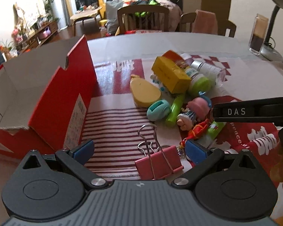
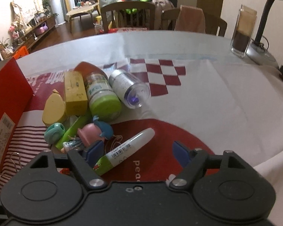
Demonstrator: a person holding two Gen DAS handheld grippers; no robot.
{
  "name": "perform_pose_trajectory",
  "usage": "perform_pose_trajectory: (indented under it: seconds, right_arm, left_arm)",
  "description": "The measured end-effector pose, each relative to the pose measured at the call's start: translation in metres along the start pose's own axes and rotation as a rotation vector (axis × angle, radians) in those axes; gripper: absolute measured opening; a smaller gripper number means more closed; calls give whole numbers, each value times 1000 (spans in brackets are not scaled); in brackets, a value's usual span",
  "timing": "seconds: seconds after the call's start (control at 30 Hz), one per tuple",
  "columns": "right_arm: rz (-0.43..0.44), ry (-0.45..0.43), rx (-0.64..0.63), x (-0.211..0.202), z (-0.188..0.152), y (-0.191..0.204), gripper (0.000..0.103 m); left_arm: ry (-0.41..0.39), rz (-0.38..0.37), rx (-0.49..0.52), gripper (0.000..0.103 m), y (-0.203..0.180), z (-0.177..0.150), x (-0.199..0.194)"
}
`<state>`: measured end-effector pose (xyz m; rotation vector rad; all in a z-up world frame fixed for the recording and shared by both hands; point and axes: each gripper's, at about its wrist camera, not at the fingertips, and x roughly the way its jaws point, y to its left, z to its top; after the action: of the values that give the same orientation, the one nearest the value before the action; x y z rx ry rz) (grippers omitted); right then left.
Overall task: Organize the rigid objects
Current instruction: 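Grasp the pink binder clip with the left gripper while the right gripper reaches for the green-capped marker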
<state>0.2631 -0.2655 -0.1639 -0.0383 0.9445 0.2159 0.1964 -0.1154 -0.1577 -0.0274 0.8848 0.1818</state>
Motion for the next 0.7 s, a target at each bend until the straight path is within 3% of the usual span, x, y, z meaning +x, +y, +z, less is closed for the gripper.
perform_pose_trajectory:
  seconds: [0.3,0.47,0.7]
  right_arm:
    - [-18,28,15,3,-7,5,67]
    - [5,46,86,-3,-6,-5,58]
    - [66,27,164,-4,-1,-22,38]
  left_arm:
    - [91,-2,-76,100,6,-5,20]
    - [104,-32,-82,89,3,-6,22]
    - [107,-80,-69,65,-2,-5,21]
